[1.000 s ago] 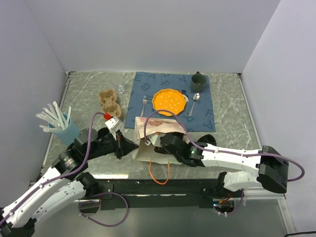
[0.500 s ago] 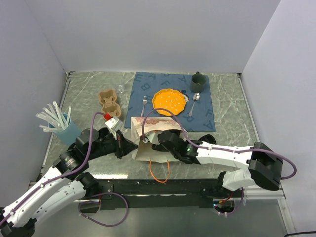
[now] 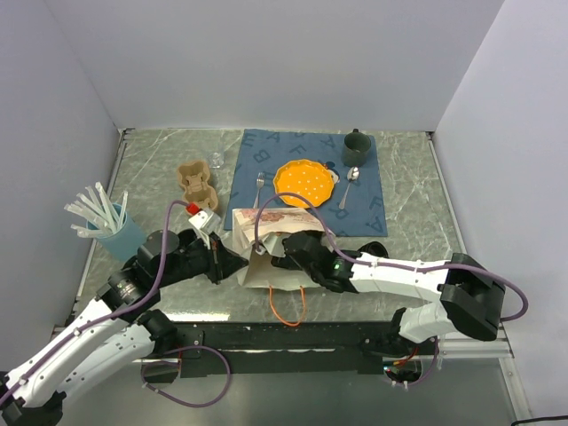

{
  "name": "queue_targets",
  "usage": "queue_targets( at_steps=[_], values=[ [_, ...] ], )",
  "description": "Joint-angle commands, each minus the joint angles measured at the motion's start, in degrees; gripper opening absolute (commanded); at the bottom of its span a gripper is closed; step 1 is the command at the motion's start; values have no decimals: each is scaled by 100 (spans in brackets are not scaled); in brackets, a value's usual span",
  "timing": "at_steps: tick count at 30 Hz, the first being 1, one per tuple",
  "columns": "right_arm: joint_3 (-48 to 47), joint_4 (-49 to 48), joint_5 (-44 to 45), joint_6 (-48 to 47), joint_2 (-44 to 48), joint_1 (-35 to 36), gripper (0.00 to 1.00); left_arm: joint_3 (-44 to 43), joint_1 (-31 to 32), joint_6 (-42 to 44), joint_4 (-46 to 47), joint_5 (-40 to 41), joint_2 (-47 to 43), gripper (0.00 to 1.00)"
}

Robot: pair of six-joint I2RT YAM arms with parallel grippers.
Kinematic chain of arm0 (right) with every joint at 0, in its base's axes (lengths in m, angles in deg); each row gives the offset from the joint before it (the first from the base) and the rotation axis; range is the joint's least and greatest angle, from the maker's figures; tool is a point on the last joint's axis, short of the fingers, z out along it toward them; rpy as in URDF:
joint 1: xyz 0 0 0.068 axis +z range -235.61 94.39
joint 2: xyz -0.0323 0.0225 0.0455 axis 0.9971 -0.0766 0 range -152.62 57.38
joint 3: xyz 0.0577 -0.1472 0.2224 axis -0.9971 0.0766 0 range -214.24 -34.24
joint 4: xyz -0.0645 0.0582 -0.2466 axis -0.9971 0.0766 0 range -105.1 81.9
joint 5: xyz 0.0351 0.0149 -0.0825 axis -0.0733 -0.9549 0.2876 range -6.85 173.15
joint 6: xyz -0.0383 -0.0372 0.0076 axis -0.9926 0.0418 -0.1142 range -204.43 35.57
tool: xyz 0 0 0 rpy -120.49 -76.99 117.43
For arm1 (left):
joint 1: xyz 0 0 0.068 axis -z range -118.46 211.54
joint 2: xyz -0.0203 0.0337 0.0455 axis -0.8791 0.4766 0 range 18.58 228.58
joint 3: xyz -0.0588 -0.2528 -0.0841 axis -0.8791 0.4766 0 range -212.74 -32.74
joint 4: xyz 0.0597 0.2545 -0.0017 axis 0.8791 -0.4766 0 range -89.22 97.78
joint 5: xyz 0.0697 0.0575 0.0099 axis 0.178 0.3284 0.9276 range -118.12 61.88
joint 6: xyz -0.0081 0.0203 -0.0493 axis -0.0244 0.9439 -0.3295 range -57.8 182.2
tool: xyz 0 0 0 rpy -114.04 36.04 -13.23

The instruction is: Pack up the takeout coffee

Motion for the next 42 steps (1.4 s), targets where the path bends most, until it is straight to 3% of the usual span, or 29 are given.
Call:
queue_targets(
  at_steps=[1,3,7,11,15,34,42],
  values=[
    [-109,26,241,30,-86,-184,62,-253,41,-172,120,-319,68,7],
    [-135,34,241,-14,-43,-184,69,-306,41,-137,24,-196,156,12],
    [-223,104,250,-110,89,-158,82,-525,50,-49,-170,7,288,10],
    [-381,341,171,-111,247,-140,86,-719,41,-14,-267,200,376,9],
    [-451,640,75,-58,406,-114,97,-868,41,-5,-320,332,429,9],
    [-987,2003,-163,320,687,-122,100,-1255,50,83,-504,332,622,13],
    [-1313,2486,-645,627,494,-131,100,-1273,41,21,-592,350,605,16]
  ],
)
